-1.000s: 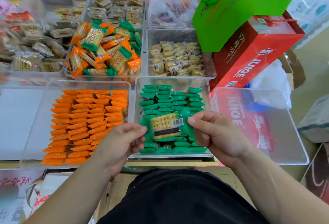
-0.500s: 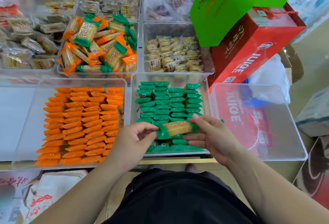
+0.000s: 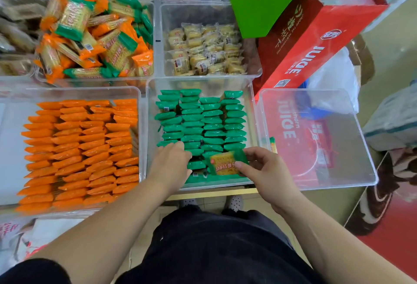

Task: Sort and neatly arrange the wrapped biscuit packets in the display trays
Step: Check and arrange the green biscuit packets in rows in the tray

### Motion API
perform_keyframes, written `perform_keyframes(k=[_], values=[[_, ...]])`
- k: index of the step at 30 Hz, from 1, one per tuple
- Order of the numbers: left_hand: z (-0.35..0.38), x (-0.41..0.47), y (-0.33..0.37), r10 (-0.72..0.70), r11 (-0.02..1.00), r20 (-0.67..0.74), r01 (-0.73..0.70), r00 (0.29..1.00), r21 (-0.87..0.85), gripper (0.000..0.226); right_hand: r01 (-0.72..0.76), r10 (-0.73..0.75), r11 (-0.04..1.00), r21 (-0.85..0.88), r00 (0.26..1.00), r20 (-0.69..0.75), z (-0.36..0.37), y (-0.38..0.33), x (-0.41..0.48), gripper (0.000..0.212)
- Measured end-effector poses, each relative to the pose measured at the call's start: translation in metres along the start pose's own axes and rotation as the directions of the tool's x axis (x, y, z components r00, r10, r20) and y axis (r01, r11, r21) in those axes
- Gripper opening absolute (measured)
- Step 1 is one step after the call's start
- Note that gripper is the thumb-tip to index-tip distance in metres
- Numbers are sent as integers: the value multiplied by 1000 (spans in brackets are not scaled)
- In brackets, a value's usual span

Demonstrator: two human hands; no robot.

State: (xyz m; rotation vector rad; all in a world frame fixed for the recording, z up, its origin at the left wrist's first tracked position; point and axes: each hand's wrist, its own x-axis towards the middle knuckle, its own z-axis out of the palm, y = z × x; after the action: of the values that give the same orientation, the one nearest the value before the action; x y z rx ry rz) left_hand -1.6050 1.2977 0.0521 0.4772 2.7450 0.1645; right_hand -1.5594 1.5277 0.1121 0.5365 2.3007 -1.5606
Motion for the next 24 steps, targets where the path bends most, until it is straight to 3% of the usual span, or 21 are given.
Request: perform_keyframes(k=[4,9,16,24], values=[[2,7,2,7,999,-17,-6,1000,50,27,110,-108,989,-102,994,22,1,-5,-5,21],[0,1,-6,-93,985,-114,75,989,-153,23,256,-224,934,-249,963,150,16,-9,-2,23],[-18,-27,-18,-169,963,-236,109,957,-247,20,442,-253,713,-545,886,388,52,-11,18,27],[-38,-65,-32,-325,876,-316,157,892,-456,27,588,-219,469,-659,800,558,84,0,47,24]])
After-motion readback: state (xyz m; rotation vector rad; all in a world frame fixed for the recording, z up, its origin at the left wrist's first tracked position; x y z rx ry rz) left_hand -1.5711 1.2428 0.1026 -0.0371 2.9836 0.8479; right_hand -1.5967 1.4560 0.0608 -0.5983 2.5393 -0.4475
